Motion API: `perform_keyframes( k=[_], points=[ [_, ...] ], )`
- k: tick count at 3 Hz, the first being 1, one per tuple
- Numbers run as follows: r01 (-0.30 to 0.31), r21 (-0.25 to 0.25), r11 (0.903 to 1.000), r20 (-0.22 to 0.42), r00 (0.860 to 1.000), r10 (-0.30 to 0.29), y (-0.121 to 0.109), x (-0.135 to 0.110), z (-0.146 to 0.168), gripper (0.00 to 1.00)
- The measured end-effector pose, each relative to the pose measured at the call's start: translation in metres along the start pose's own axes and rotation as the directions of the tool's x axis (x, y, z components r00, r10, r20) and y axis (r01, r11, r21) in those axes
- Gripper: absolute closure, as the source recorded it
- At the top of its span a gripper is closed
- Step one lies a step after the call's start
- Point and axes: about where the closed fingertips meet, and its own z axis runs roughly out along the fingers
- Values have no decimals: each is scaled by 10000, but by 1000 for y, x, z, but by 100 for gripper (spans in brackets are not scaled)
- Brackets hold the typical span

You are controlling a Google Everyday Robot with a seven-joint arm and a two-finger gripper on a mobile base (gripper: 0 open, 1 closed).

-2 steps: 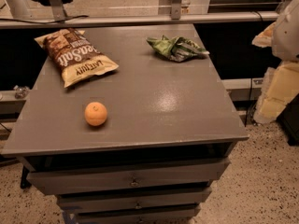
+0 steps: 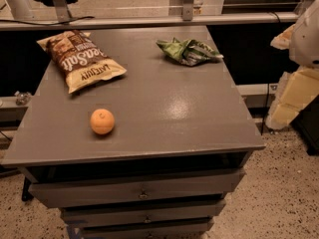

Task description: Pick green jalapeno chip bag

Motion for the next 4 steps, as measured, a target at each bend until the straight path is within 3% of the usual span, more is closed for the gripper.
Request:
perform_keyframes(
  k=[1,2,3,4],
  points=[
    [-635,677,9957,1018,9932,564,-34,-3,24,0],
    [-1112,1012,9886,2199,9716,868,-82,-12,54,0],
    [-1402,936,9857,3335,9372,1017,-127,-27,88,0],
    [-1459,490,9881,4466,8881,1090,-168,-49,131,0]
  ],
)
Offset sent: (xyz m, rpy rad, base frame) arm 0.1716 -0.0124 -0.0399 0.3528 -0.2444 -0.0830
